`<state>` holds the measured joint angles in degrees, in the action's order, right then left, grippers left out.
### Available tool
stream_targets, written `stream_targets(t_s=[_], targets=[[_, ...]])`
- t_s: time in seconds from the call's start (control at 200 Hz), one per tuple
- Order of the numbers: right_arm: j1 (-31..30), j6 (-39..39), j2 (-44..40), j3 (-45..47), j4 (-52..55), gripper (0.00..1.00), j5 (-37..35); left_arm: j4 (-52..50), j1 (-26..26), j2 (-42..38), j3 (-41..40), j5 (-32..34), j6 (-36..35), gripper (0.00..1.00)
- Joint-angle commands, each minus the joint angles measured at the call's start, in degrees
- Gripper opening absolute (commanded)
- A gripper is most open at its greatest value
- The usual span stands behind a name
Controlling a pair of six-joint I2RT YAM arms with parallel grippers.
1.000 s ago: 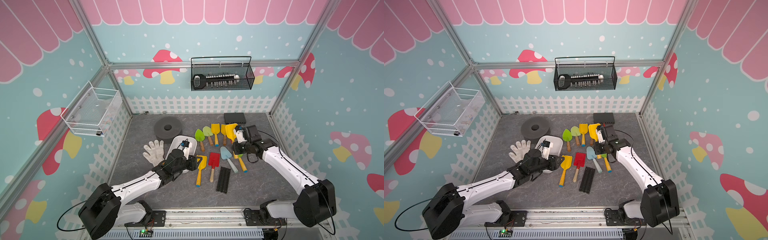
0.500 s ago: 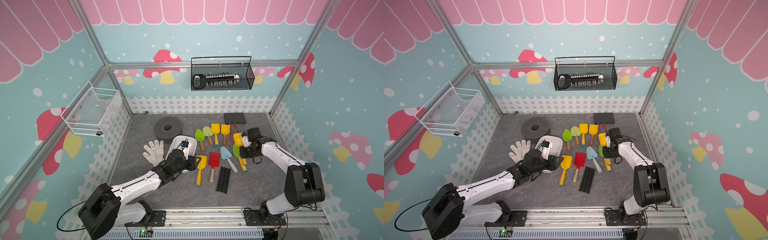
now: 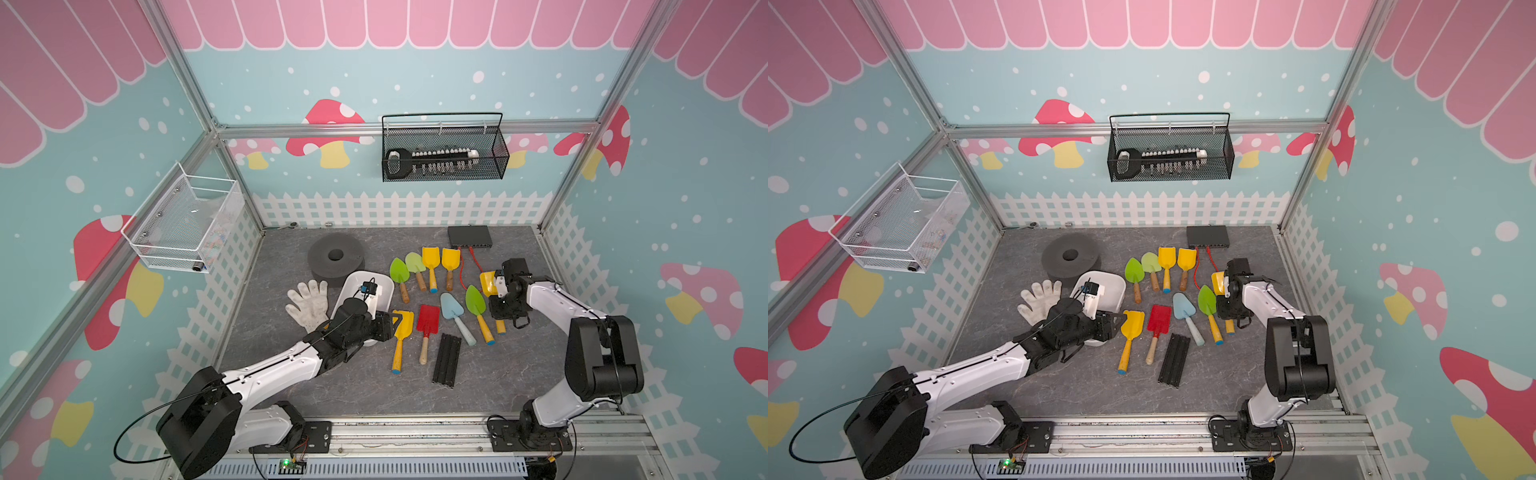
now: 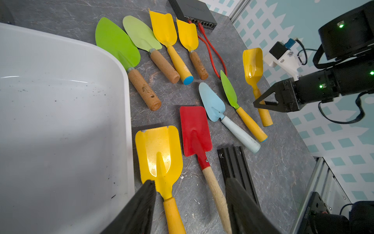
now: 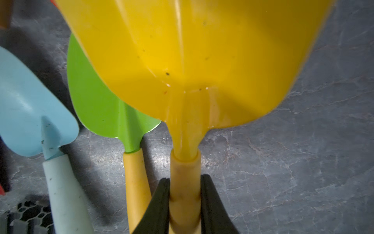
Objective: Take the shovel out of the storage box
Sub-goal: Place the shovel at the center of the board.
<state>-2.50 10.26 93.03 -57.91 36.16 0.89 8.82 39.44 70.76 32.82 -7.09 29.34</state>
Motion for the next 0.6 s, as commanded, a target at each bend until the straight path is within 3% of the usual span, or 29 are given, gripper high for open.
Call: stream_targets(t_s=[0.0, 0.365, 0.595], targets=[[0.81, -0.81, 1.60, -0.13, -0.54, 0.14, 2.34, -0.62, -0.29, -0.75, 1.33, -0.31, -0.32, 0.59], [2.02, -0.68, 6.96, -1.53, -1.08, 0.18, 3.61, -0.91, -0.37, -1.24, 1.20, -0.35, -0.33, 0.59], [2.48, -0.20, 7.60, -1.37, -1.18, 0.27, 4.08, -1.07, -0.41, -1.68, 1.14, -0.63, -0.25, 0.59]])
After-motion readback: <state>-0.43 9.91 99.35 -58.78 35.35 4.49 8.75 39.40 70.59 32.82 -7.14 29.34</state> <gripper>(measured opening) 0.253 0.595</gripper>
